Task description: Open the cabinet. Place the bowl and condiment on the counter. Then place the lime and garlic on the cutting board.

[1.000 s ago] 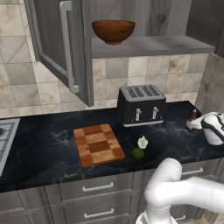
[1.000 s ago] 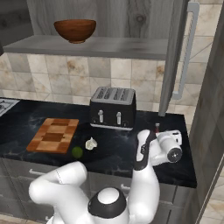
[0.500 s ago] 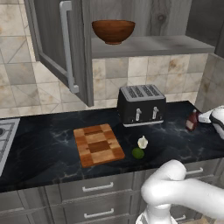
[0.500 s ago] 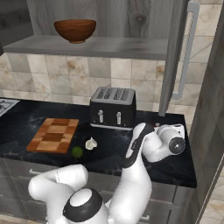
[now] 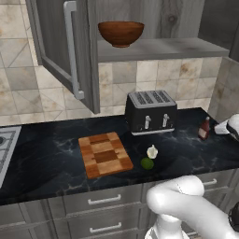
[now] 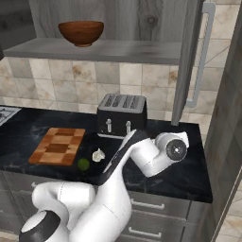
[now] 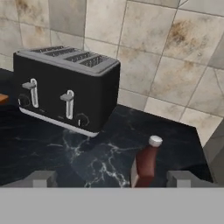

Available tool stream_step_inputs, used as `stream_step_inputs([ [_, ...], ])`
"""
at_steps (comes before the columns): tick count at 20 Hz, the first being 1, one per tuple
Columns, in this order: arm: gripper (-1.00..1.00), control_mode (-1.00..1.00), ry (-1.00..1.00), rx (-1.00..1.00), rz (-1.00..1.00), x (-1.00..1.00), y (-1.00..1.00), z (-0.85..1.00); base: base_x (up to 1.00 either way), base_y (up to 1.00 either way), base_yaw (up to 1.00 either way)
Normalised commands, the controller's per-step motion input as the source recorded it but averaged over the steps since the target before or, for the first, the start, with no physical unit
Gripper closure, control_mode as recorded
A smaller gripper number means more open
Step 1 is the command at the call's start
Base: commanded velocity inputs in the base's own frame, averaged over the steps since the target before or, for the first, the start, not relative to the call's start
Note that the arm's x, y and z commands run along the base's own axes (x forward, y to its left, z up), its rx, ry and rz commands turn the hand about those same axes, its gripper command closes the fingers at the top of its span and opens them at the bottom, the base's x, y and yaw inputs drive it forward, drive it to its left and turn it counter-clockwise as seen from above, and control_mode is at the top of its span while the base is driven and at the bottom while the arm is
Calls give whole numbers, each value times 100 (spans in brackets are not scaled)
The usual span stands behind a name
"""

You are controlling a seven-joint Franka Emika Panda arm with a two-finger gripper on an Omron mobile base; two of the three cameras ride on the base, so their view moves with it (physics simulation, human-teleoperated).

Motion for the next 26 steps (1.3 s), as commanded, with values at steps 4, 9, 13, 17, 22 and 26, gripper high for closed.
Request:
stream_step_inputs([
  [4,-100,-100,0,-13,0,-41,78,29,0,0,0],
  [9,-100,-100,0,-6,2,-46,35,41,0,0,0],
  [13,-100,-100,0,-3,5,-43,37,68,0,0,0],
  [17,-100,-100,0,-3,10,-46,27,78,0,0,0],
  [22,-100,-100,-1,0,14,-33,29,43,0,0,0],
  [26,-100,-100,-8,-8,12,-18,56,0,0,0,0],
])
